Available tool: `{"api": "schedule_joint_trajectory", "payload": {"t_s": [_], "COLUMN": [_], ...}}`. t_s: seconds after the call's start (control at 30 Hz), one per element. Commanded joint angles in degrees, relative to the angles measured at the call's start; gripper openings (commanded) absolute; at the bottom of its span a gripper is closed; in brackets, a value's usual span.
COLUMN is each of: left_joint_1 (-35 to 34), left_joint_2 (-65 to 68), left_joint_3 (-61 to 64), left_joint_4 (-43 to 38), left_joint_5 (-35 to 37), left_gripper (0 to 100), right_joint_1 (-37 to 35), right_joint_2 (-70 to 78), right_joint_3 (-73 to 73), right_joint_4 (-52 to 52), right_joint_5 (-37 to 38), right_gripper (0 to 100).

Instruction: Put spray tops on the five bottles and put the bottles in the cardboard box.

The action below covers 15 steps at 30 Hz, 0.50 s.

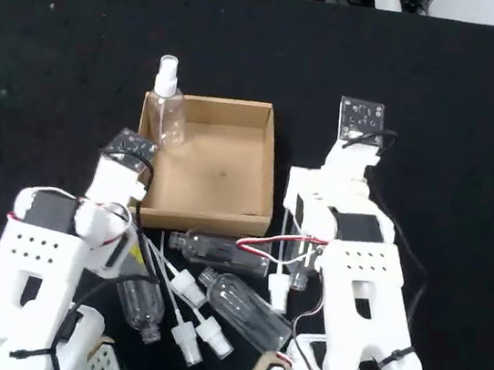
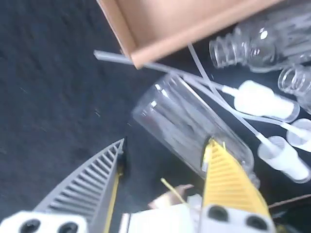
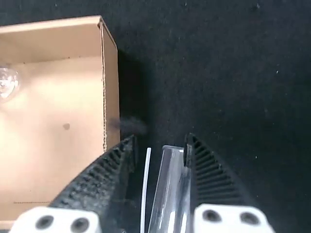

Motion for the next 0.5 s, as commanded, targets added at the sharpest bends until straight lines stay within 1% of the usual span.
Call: {"api": "schedule_joint_trajectory", "payload": {"t_s": [0.0, 0.07, 0.17, 0.27, 0.33, 0.47], "left_joint_1": [1.27, -0.22, -3.3, -9.71, -14.64, -25.98], "left_joint_2": [-1.14, -0.88, -0.79, -1.14, -1.14, -1.14], "left_joint_3": [3.74, 7.08, 12.09, 13.67, 13.41, 12.97], "left_joint_4": [-5.45, -9.93, -16.35, -17.93, -17.85, -17.85], "left_joint_5": [6.24, 6.15, 6.42, 5.8, 1.58, -10.55], "left_gripper": [24, 24, 29, 31, 31, 31], "right_joint_1": [-1.58, -1.58, -1.58, -1.58, -1.58, -1.58], "right_joint_2": [-2.33, -2.33, -2.33, -2.33, -2.33, -2.33], "right_joint_3": [-0.04, -0.04, -0.04, 0.04, 0.04, 0.04], "right_joint_4": [-1.58, -1.49, -1.49, -1.41, -1.41, -1.58], "right_joint_5": [0.7, 0.7, 0.7, 0.7, 0.7, 0.7], "right_gripper": [14.9, 14.9, 14.9, 14.9, 14.9, 14.9]}}
